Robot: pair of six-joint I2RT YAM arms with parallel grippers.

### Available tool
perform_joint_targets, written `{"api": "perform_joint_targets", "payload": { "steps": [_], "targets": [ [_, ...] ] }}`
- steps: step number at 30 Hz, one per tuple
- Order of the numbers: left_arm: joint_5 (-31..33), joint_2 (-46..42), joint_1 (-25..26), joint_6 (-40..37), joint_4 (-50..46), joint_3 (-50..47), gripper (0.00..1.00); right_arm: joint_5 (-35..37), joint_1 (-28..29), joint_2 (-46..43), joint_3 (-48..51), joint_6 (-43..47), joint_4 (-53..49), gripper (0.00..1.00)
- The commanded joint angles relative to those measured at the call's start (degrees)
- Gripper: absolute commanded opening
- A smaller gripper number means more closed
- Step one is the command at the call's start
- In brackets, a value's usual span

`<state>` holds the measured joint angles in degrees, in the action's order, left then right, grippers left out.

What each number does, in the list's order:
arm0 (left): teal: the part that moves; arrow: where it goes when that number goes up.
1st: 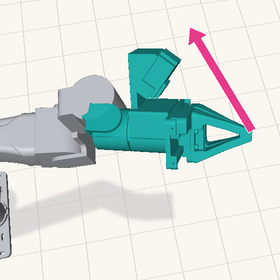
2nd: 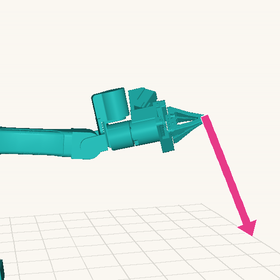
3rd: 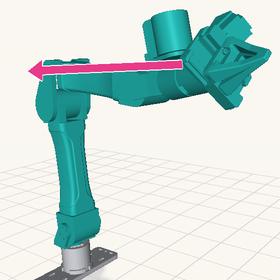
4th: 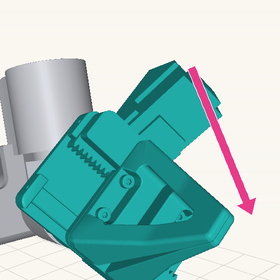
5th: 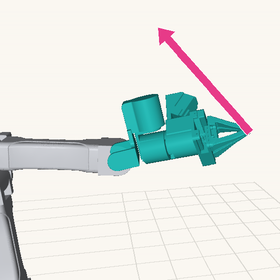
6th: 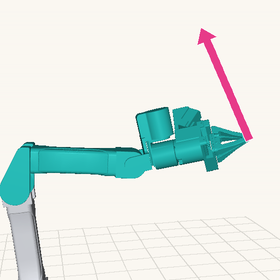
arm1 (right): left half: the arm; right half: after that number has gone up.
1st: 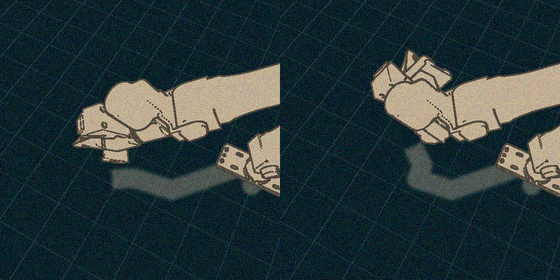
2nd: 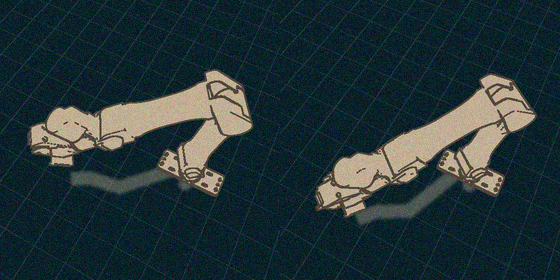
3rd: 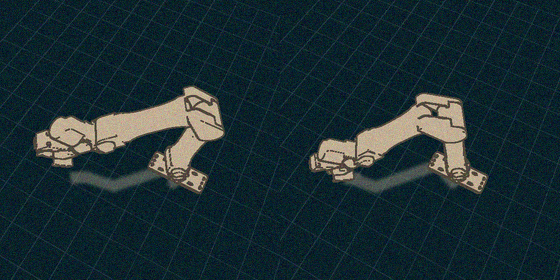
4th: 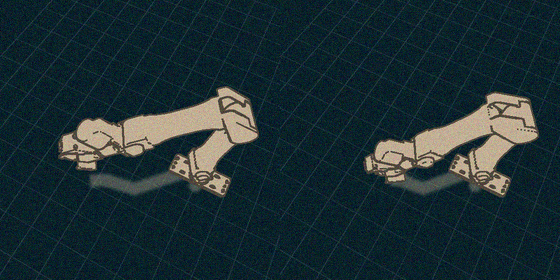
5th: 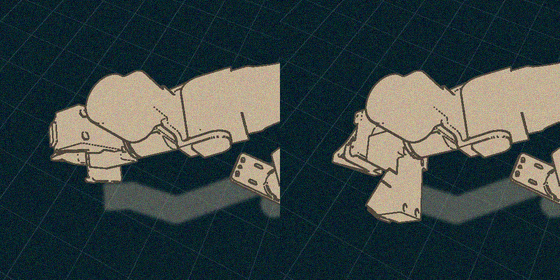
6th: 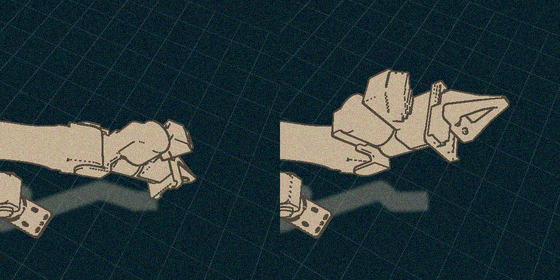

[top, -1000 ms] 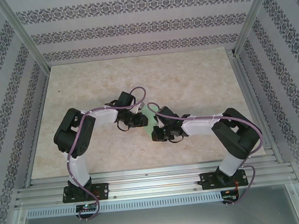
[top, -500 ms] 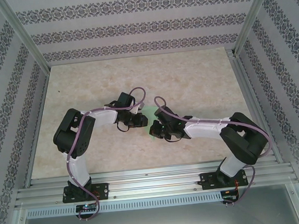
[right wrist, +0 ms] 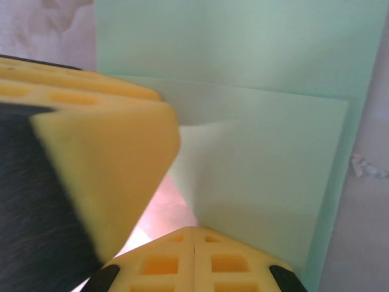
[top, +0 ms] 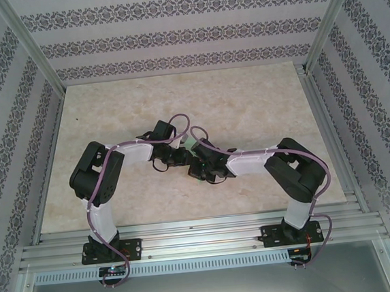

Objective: Fold a paper plane with a square sheet of paper (fold left side to right side)

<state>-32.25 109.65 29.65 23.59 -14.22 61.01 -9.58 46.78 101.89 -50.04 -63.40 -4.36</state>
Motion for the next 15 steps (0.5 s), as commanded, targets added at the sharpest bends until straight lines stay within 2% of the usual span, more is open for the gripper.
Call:
{"api": "perform_joint_targets", "payload": {
  "steps": [1, 15],
  "targets": [
    [3.4, 1.8, 0.3, 0.0, -0.5, -1.0, 0.26, 2.9, 0.3, 0.8, -0.4, -0.7, -2.2, 0.00],
    [4.8, 2.5, 0.3, -0.5, -1.7, -0.1, 0.25, 0.6, 0.7, -7.8, 14.4, -5.9, -1.1, 0.00]
  ]
}}
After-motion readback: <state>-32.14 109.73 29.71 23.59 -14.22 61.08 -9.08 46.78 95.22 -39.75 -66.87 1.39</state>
